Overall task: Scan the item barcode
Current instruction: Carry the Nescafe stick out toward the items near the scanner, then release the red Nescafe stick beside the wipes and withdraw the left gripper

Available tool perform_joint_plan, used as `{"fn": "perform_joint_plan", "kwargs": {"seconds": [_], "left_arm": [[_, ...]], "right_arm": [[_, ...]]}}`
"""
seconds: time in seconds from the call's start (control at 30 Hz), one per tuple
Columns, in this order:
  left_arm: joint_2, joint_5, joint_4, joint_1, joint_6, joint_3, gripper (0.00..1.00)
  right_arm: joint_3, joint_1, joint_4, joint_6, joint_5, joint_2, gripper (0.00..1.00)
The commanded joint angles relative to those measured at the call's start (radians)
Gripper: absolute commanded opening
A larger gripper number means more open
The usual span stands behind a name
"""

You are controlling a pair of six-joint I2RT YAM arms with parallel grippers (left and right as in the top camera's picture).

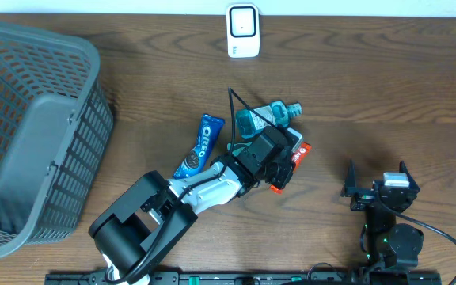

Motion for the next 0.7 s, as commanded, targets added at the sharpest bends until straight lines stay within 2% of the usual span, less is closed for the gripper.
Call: {"fn": "perform_joint_plan", "kwargs": {"seconds": [0.0, 0.67], "left_arm": [[0.016, 0.011, 0.0, -0.001, 0.038, 0.017, 0.07], [0.082, 0.012, 0.035, -0.001, 0.075, 0.017, 0.07]], "right_arm": [[-0.001, 0.009, -0.003, -0.006, 0.002, -0.005, 0.99], [-0.001, 0.009, -0.003, -0.006, 0.002, -0.005, 0.99]]}}
